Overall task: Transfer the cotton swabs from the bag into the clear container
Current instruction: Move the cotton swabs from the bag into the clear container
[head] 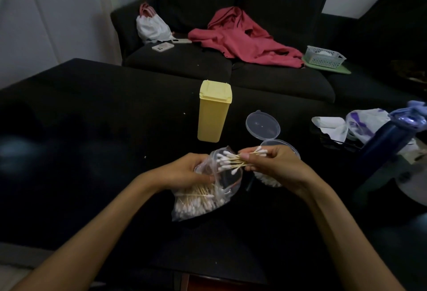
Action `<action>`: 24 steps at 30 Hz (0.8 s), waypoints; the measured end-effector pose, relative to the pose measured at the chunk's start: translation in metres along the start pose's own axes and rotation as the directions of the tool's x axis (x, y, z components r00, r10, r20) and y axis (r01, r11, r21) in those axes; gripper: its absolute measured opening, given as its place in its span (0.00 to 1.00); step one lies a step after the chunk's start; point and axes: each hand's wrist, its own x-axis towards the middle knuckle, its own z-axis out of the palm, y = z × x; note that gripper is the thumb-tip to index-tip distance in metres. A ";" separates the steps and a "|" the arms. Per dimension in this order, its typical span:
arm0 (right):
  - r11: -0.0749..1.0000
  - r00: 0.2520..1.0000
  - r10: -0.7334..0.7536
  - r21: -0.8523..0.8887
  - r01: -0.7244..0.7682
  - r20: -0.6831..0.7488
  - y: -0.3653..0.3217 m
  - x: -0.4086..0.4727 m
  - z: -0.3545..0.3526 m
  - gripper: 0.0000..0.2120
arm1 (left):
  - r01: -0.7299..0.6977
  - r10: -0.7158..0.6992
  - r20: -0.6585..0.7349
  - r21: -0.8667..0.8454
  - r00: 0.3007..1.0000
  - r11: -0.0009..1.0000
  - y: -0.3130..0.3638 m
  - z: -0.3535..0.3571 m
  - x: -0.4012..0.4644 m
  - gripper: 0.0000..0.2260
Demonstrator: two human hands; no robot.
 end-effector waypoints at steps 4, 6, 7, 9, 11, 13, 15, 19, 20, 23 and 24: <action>1.000 0.999 0.016 0.014 -0.016 -0.040 -0.001 0.001 -0.005 0.06 | 0.011 -0.012 -0.059 -0.011 0.998 1.000 0.000 0.001 0.001 0.12; 0.997 0.997 0.016 0.082 -0.009 -0.073 -0.001 0.002 -0.006 0.06 | 0.024 -0.022 -0.133 0.012 0.991 1.000 -0.001 0.001 0.002 0.11; 0.994 0.996 0.014 0.106 -0.005 -0.087 -0.001 0.003 -0.007 0.06 | 0.046 -0.033 -0.181 0.069 0.983 0.997 -0.002 0.000 0.003 0.12; 0.992 0.994 0.002 0.127 0.012 -0.111 -0.002 0.003 -0.009 0.04 | 0.151 -0.054 -0.296 0.316 0.954 0.937 -0.003 -0.002 0.002 0.12; 0.990 0.991 -0.014 0.138 0.033 -0.131 -0.003 0.003 -0.014 0.05 | 0.250 -0.027 -0.395 0.526 0.918 0.813 -0.004 -0.004 0.001 0.12; 0.988 0.987 -0.018 0.148 0.042 -0.162 -0.004 0.003 -0.022 0.07 | 0.302 -0.041 -0.435 0.552 0.899 0.777 -0.002 -0.006 0.000 0.14; 0.987 0.977 -0.025 0.151 0.058 -0.213 -0.007 0.002 -0.032 0.07 | 0.331 -0.090 -0.442 0.508 0.893 0.795 0.002 -0.008 -0.002 0.23; 0.985 0.945 -0.054 0.138 0.103 -0.322 -0.012 -0.002 -0.055 0.06 | 0.177 0.081 -0.567 0.384 0.820 0.906 0.030 -0.003 -0.001 0.27; 0.988 0.942 -0.045 0.122 0.090 -0.333 -0.013 -0.002 -0.059 0.06 | 0.108 0.114 -0.569 0.343 0.814 0.933 0.043 -0.001 0.003 0.22; 0.994 0.947 -0.029 0.095 0.062 -0.319 -0.013 0.001 -0.069 0.07 | 0.068 0.073 -0.447 0.293 0.891 0.954 0.086 0.011 0.034 0.15; 0.995 0.950 -0.023 0.088 0.053 -0.310 -0.013 0.002 -0.070 0.07 | 0.065 0.056 -0.402 0.280 0.914 0.958 0.095 0.016 0.047 0.17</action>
